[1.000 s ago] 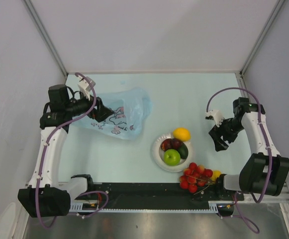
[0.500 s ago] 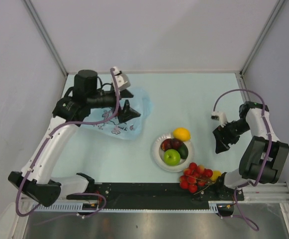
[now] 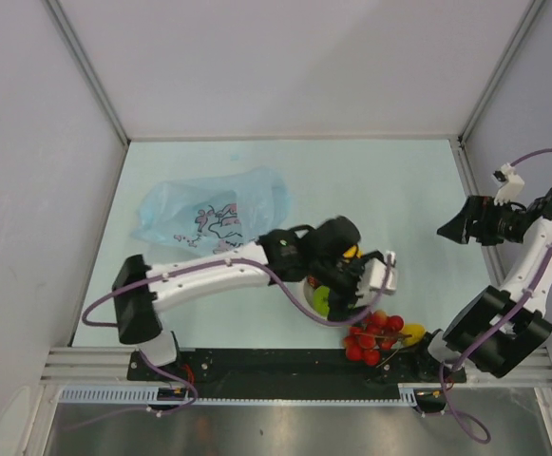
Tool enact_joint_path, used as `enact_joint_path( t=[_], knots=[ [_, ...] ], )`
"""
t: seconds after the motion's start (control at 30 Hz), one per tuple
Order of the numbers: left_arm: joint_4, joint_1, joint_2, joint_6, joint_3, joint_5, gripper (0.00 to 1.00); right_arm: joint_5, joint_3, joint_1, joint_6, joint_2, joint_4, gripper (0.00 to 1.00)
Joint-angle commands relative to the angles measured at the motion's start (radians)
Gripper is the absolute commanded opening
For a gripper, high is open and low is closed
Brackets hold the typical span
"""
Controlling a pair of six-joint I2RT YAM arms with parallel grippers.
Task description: Take the fake fruits out of the plastic bag
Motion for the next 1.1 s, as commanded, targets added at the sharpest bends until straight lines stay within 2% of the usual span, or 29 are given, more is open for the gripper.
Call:
enact_joint_path(
  t=[0.0, 0.1, 0.27, 0.4, 0.73, 0.87, 1.07],
  knots=[
    [0.190, -0.120, 0.047, -0.067, -0.006, -0.107, 0.90, -0.091, 0.020, -0.027, 0.125, -0.118, 0.095, 1.00],
    [0.247, -0.144, 0.128, -0.144, 0.032, -0.127, 0.89, -0.050, 0.001, -0.046, 0.180, -0.154, 0.150, 1.00],
    [0.306, -0.147, 0.280, -0.256, 0.150, -0.064, 0.81, -0.123, -0.006, -0.128, 0.241, -0.157, 0.142, 1.00],
    [0.385, -0.141, 0.340, -0.328, 0.169, -0.047, 0.75, -0.165, -0.006, -0.185, 0.257, -0.149, 0.139, 1.00],
    [0.490, -0.121, 0.418, -0.384, 0.126, 0.039, 0.46, -0.248, -0.006, -0.254, 0.321, -0.088, 0.147, 1.00],
    [0.488, -0.116, 0.423, -0.384, 0.102, 0.096, 0.43, -0.252, -0.006, -0.257, 0.312, -0.091, 0.145, 1.00],
    [0.499, -0.116, 0.452, -0.407, 0.085, 0.094, 0.43, -0.252, -0.006, -0.259, 0.335, -0.082, 0.165, 1.00]
  ],
)
